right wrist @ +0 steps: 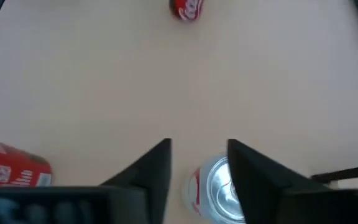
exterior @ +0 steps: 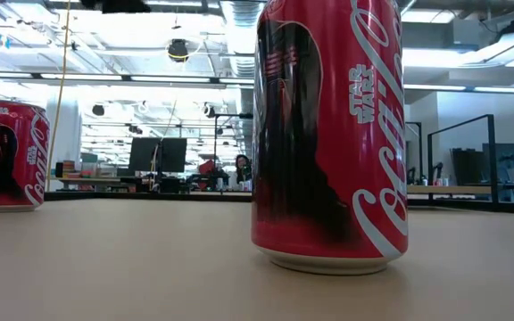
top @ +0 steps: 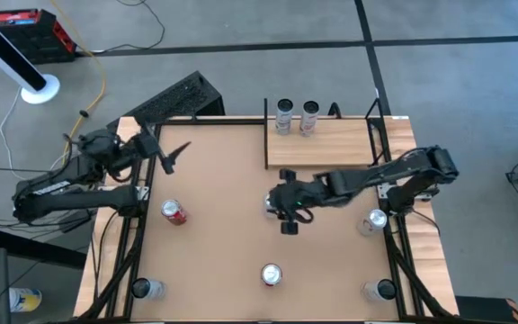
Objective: Place canned beverage on shelf
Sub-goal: Put the top red-silver soda can on the shelf
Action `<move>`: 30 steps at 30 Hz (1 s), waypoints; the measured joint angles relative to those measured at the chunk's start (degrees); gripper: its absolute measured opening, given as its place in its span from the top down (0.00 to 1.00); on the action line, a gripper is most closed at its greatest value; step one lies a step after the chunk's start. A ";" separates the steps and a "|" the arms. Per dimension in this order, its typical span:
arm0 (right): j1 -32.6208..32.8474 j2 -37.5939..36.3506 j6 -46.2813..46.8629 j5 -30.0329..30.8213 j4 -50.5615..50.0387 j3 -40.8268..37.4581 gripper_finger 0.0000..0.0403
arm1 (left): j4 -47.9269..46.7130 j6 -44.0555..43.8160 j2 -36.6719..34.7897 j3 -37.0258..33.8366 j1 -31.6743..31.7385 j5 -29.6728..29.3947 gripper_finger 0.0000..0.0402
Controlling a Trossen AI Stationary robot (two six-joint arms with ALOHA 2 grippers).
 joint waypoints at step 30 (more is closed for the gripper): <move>-8.28 15.53 -4.71 -8.39 -32.18 22.68 0.06 | -2.27 3.06 -3.50 0.00 0.49 -11.25 0.06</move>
